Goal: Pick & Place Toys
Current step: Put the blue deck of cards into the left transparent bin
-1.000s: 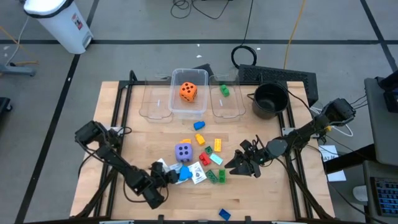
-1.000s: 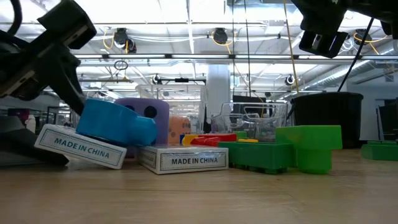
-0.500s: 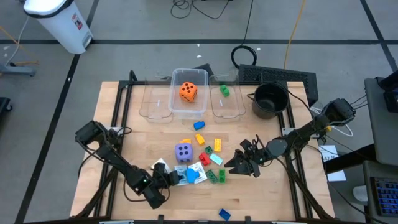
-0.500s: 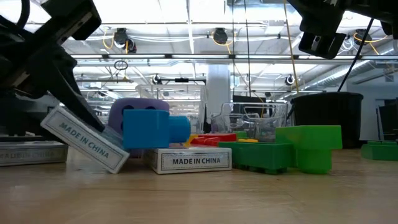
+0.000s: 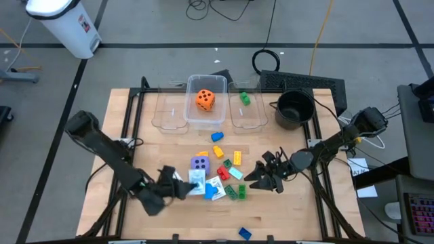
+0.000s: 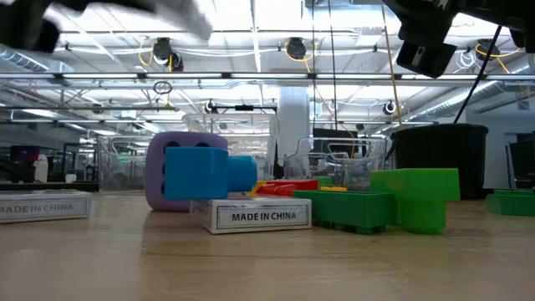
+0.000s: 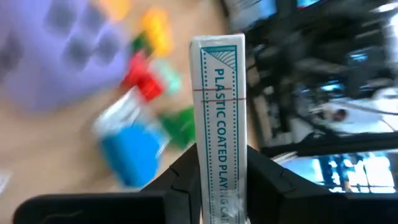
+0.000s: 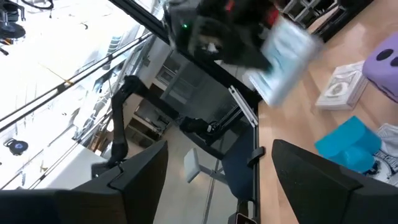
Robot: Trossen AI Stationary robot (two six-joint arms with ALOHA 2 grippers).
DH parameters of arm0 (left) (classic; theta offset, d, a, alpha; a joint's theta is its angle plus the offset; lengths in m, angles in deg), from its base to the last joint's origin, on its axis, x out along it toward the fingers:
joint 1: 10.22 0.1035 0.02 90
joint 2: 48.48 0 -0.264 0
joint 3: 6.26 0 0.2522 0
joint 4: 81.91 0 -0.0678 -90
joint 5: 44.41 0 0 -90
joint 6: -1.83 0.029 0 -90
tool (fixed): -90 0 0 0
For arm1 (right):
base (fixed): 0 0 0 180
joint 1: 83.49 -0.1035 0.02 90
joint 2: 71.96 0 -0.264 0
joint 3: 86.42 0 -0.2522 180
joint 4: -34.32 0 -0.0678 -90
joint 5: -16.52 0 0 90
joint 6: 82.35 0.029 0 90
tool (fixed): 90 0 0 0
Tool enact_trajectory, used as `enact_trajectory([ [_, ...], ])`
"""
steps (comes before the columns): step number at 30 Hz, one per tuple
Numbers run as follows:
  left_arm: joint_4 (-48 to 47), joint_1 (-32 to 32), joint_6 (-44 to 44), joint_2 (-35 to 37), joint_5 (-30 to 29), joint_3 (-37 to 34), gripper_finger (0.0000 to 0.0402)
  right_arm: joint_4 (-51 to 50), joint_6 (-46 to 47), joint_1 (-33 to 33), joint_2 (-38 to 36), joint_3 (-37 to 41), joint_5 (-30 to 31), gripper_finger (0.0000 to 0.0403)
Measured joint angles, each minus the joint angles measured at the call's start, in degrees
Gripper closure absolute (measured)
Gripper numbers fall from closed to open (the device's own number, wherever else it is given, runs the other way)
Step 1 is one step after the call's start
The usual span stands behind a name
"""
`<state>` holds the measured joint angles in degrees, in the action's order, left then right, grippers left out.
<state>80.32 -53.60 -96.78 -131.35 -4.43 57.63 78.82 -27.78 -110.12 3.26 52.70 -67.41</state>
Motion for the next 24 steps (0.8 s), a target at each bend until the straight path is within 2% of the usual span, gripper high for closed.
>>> enact_trajectory([
  [5,2.93,1.82,19.16,10.06,-7.57,0.01,0.0310,2.27,-2.62,0.59,0.00,0.00,0.10,0.0124],
  [13,2.45,8.19,41.38,26.79,-9.07,0.01,0.0310,7.85,-3.25,0.84,0.00,0.00,0.34,0.0124],
  [18,1.02,14.05,54.88,35.48,-9.25,0.05,0.0309,10.50,-4.19,1.52,0.00,0.00,6.98,0.0124],
  [24,-9.26,22.33,60.95,43.38,-7.49,0.05,0.0309,12.09,-6.03,5.08,0.00,0.00,13.66,0.0124],
])
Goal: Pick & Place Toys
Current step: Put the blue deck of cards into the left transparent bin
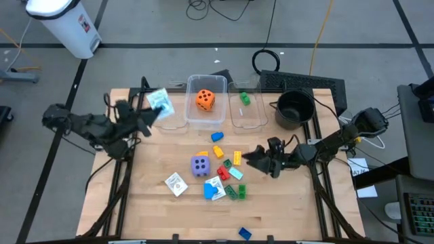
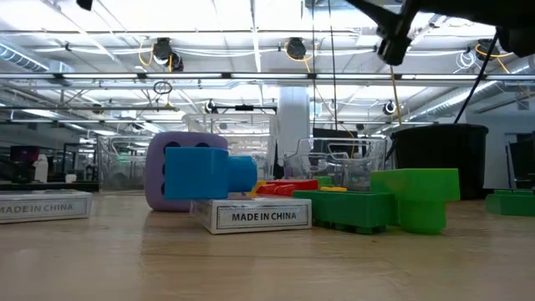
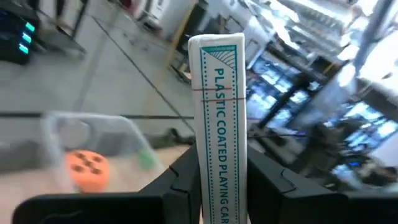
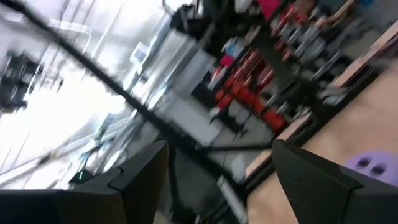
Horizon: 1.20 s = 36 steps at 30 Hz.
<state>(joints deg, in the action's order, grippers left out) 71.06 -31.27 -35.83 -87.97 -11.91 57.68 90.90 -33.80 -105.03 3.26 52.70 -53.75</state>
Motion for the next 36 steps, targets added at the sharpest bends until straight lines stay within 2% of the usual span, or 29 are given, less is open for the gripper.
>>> enact_trajectory([
  [6,-13.19,9.51,0.76,3.26,10.19,0.02,0.0309,1.51,0.28,4.98,0.00,0.00,-0.25,0.0124],
  [12,-18.35,20.47,3.41,1.01,31.89,0.02,0.0309,0.85,2.80,10.76,0.04,-1.46,-3.68,0.0124],
  [16,-17.17,26.73,6.45,-2.29,45.81,0.02,0.0309,-10.40,0.57,13.99,0.04,-7.15,-7.67,0.0124],
  [19,-12.94,30.53,8.80,-4.74,53.01,0.02,0.0309,-22.98,-3.67,16.17,0.04,-13.91,-10.95,0.0124],
  [22,-6.78,33.58,11.03,-7.28,60.50,0.02,0.0309,-32.52,-9.38,18.03,0.04,-19.09,-10.82,0.0124],
  [27,3.27,36.54,11.40,-11.50,72.27,0.02,0.0309,-31.51,-13.17,21.49,0.02,-22.29,-11.14,0.0124],
  [29,7.64,36.81,10.68,-13.61,75.09,0.02,0.0309,-30.68,-12.88,22.72,0.02,-22.76,-13.84,0.0124],
  [32,13.17,36.75,10.25,-17.61,77.02,0.02,0.0309,-30.45,-11.70,24.04,0.02,-23.30,-18.38,0.0124],
  [36,21.53,36.73,8.39,-23.47,77.14,0.02,0.0309,-30.89,-11.70,24.22,0.04,-23.30,-18.43,0.0124],
])
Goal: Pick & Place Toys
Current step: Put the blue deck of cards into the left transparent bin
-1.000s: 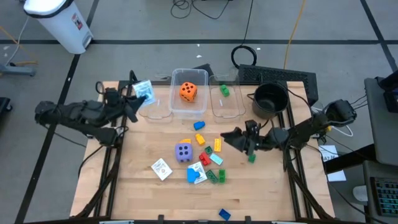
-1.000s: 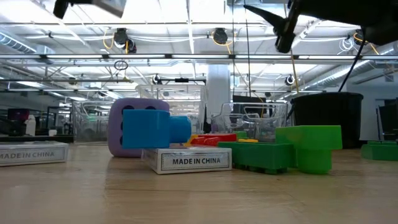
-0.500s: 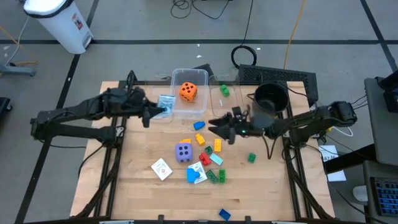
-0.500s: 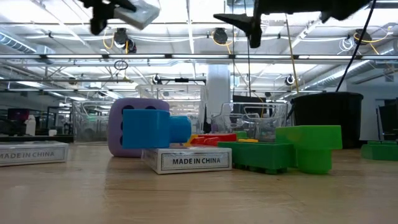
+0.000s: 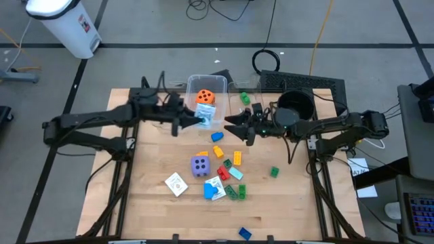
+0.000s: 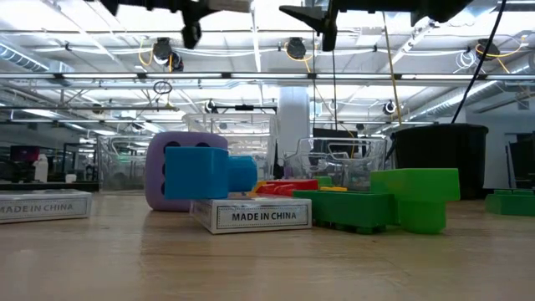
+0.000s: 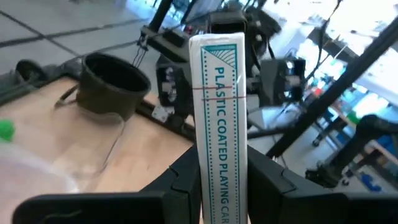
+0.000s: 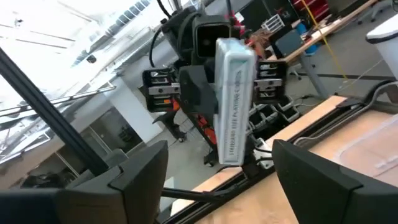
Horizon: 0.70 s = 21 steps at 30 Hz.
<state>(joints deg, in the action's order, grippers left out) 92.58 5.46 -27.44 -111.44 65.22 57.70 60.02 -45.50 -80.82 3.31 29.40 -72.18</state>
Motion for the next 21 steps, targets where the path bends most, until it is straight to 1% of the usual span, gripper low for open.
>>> enact_trajectory([
  [2,4.43,0.00,-1.36,-2.83,0.01,0.00,0.0309,0.19,-0.01,0.00,0.00,0.00,0.00,0.0124],
  [5,12.08,0.00,-3.18,-6.87,1.86,0.00,0.0309,0.00,-0.01,0.00,0.00,0.00,0.19,0.0124],
  [7,15.15,-0.01,-4.73,-8.98,3.02,0.00,0.0309,-0.60,-0.01,-0.01,0.00,0.00,1.63,0.0124],
  [10,16.99,-0.28,-6.12,-11.21,3.84,0.00,0.0309,-2.36,-0.04,0.00,0.00,0.00,4.75,0.0124],
  [16,18.16,-0.96,-6.83,-12.41,3.92,0.00,0.0309,-3.16,-0.03,0.55,-0.01,0.00,4.95,0.0126],
  [19,18.74,-0.92,-6.79,-12.41,3.99,0.00,0.0309,-3.15,-0.03,1.07,0.00,0.00,4.92,0.0140],
  [21,18.76,-0.90,-6.64,-12.41,5.46,0.00,0.0309,-2.97,-0.03,1.68,0.00,0.00,4.80,0.0154],
])
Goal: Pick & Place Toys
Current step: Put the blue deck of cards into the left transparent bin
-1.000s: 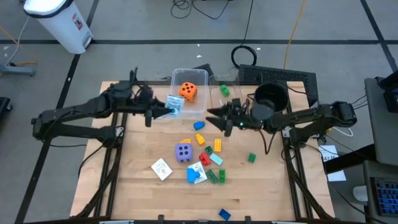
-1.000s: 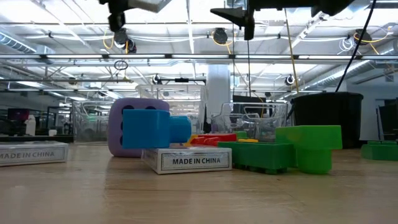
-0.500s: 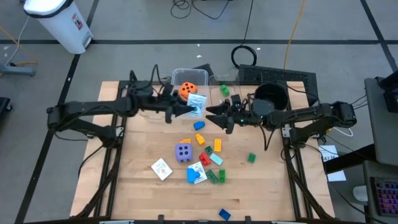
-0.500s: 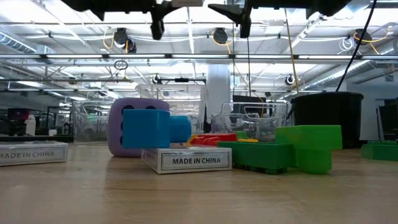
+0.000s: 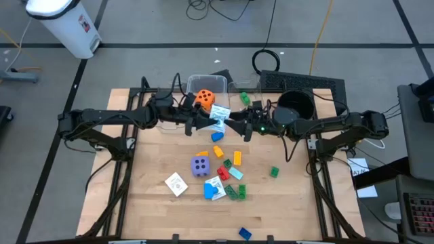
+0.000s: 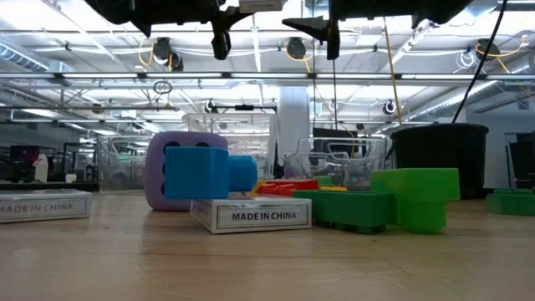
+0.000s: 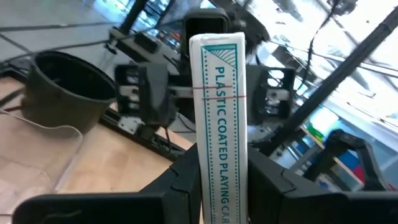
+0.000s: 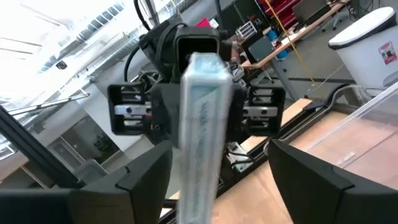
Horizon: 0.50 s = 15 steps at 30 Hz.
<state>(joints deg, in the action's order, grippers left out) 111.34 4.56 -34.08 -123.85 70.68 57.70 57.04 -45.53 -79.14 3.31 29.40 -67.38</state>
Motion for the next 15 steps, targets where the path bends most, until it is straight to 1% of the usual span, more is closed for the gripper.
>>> enact_trajectory([
  [3,-0.95,0.19,-0.01,-0.02,3.22,0.00,0.0309,0.35,0.08,1.17,0.00,0.00,-1.52,0.0175],
  [8,-4.87,0.20,-0.15,0.00,7.78,0.00,0.0309,3.13,4.01,3.86,-0.01,0.00,-9.80,0.0198],
  [15,-9.88,0.20,0.88,0.00,8.73,0.19,0.0309,2.06,8.57,5.16,-0.02,0.00,-16.34,0.0206],
])
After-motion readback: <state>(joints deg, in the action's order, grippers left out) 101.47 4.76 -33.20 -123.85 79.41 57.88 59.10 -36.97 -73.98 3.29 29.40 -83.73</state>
